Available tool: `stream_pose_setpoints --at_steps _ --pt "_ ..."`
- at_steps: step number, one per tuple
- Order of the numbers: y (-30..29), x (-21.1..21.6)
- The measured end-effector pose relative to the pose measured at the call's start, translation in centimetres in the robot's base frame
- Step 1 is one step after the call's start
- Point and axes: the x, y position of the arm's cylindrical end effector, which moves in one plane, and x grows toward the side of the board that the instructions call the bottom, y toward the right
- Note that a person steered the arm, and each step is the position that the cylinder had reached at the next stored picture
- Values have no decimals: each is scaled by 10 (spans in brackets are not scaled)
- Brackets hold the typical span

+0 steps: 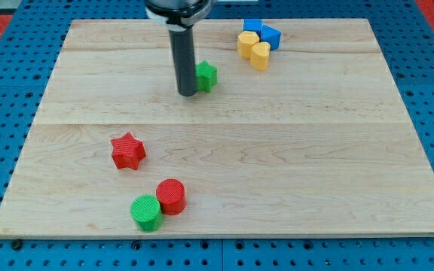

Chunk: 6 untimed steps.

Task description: Slide the green star left to the yellow blocks

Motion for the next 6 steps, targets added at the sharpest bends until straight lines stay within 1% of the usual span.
stream_pose_setpoints --at_steps 1,2,3,4,5,6 --pt "34 -11" --pt "35 -18" --pt "10 -6" --pt "32 -22" --pt "32 -39" --pt "37 -40"
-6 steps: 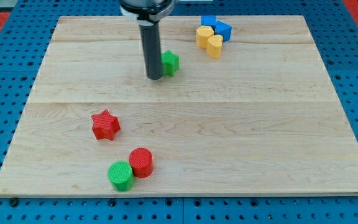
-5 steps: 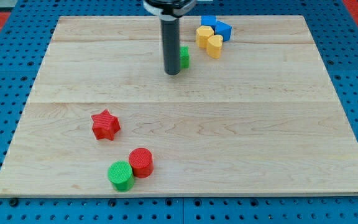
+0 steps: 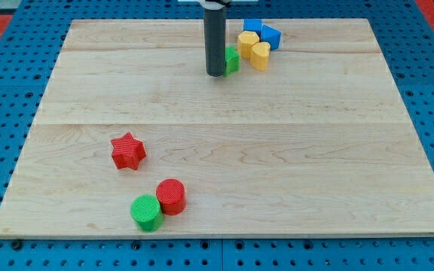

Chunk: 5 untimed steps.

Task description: Slide the green star left to the yellow blocks

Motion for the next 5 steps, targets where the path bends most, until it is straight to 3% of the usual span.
stream_pose_setpoints --at_steps 2,3,4,5 --pt "-4 -20" --pt "-42 0" --pt "-20 69" --pt "67 117"
